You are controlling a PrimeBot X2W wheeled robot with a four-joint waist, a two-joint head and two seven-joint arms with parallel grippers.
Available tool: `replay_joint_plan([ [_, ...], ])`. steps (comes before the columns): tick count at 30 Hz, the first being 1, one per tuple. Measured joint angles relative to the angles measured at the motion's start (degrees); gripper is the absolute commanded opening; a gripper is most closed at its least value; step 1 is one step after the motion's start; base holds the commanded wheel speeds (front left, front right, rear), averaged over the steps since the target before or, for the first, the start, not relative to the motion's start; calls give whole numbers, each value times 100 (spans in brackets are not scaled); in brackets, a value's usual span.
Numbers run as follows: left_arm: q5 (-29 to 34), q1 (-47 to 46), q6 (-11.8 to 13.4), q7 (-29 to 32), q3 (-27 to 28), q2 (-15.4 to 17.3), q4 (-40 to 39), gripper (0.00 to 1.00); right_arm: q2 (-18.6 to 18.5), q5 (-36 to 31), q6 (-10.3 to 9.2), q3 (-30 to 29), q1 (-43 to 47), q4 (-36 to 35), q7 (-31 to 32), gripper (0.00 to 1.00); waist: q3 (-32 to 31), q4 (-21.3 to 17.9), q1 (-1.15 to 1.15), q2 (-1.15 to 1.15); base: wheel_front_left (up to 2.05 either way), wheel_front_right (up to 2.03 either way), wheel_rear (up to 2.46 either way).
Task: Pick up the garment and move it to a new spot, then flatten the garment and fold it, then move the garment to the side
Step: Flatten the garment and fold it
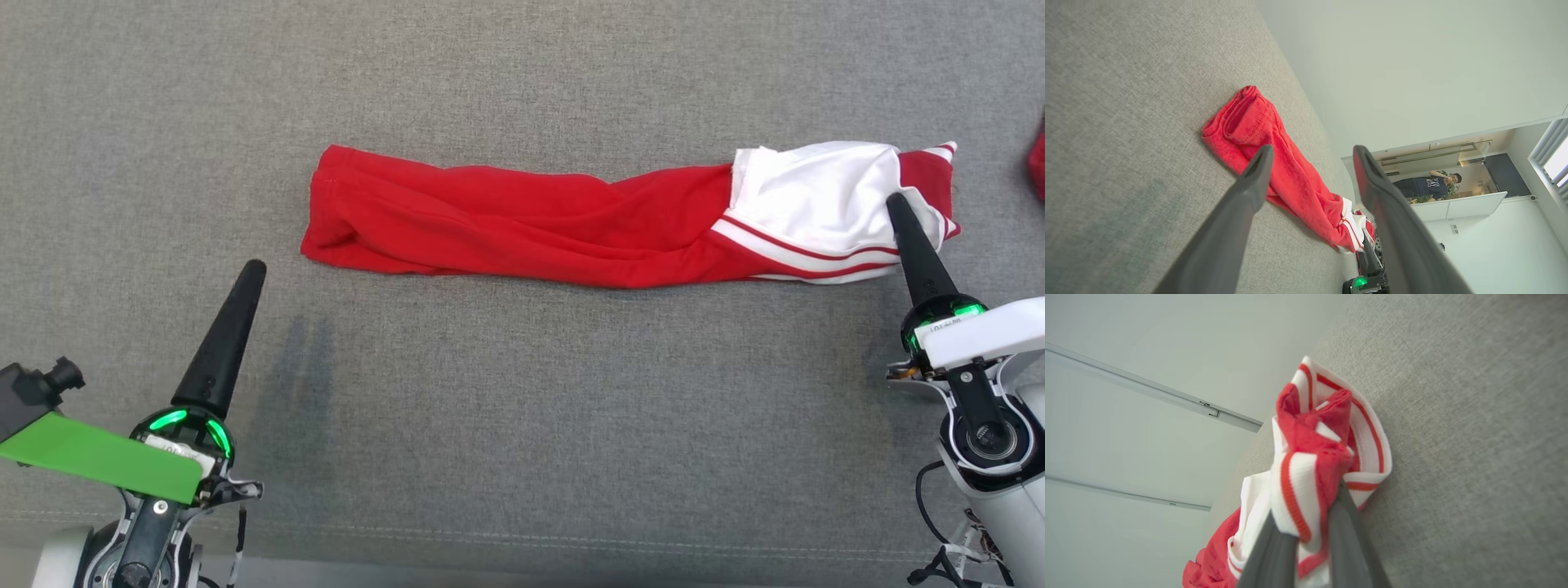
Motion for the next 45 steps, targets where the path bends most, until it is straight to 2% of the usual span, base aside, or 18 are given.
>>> replay_joint_plan([
  [6,9,52,4,-83,104,0,-87,100,-45,9,58,-80,-18,42,0,0,-58,-107,0,0,0,0,0],
  [17,51,192,92,-168,153,-5,-236,100,-744,-47,47,-771,-40,171,-148,0,-154,-397,0,0,0,0,0],
  [22,51,196,101,-167,65,-47,-288,100,-1083,-561,33,-824,-57,89,-220,0,-159,-432,0,0,0,0,0],
  [28,51,195,105,-160,-25,-108,-299,100,-1255,-1262,53,-387,-165,-433,-247,0,-171,-368,0,0,0,0,0],
  [37,49,190,105,-159,-187,-230,-229,100,-1471,-2661,47,808,-360,-1307,73,0,-248,-135,0,0,0,0,0],
  [45,40,169,105,-153,-357,-342,-66,100,-1382,-3244,-65,1482,-433,-1557,482,0,-332,113,0,0,0,0,0],
])
